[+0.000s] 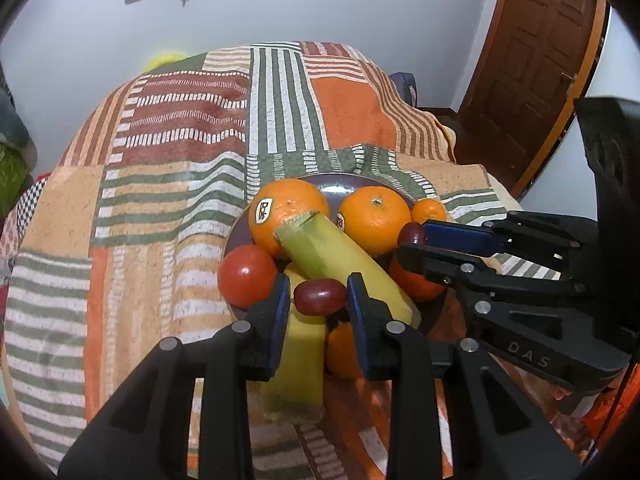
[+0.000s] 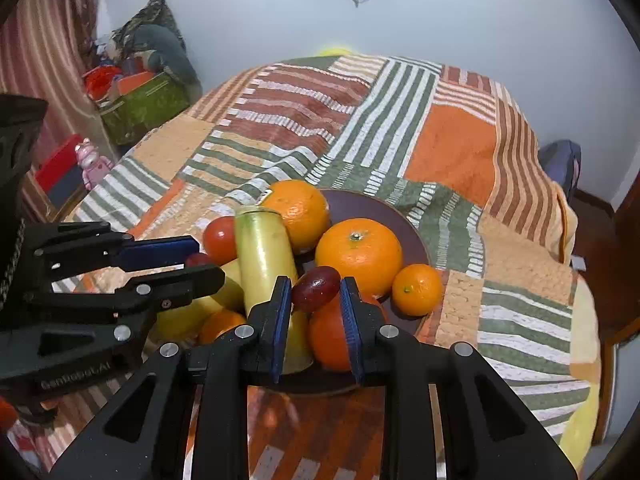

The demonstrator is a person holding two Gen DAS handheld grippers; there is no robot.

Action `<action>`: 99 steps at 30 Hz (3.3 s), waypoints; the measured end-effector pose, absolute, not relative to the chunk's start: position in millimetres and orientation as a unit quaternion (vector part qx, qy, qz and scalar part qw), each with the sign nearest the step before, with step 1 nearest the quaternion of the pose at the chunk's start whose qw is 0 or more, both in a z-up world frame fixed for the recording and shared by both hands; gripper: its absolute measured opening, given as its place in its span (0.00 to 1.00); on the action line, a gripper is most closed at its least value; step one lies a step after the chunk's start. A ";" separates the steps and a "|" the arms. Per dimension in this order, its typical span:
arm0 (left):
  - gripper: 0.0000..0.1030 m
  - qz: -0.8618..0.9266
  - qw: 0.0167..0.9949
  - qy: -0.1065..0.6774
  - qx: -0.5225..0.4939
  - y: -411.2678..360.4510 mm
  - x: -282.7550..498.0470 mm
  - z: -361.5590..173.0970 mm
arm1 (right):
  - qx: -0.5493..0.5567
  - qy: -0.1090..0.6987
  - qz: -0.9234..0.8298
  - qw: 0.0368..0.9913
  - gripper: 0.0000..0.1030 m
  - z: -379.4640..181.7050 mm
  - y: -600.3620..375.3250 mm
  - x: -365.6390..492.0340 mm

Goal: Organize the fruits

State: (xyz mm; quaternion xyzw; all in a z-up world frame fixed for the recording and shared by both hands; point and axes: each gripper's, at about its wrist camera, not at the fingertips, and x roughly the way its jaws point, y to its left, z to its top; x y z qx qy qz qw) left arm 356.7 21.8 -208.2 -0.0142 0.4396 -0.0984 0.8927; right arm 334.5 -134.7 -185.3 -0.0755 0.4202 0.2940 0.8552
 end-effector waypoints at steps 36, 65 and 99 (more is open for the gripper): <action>0.51 -0.039 0.986 0.160 -0.025 8.2 133.2 11.7 | -0.010 0.167 0.279 0.946 0.42 15.5 -214.0 149.7; 0.98 -0.012 0.995 0.095 -0.015 2.6 62.3 26.9 | -0.002 0.088 0.221 0.971 1.00 24.3 -219.3 84.1; 1.00 -0.019 0.994 0.111 -0.013 -0.3 65.6 18.1 | -0.011 0.085 0.208 0.974 1.00 26.4 -218.1 75.6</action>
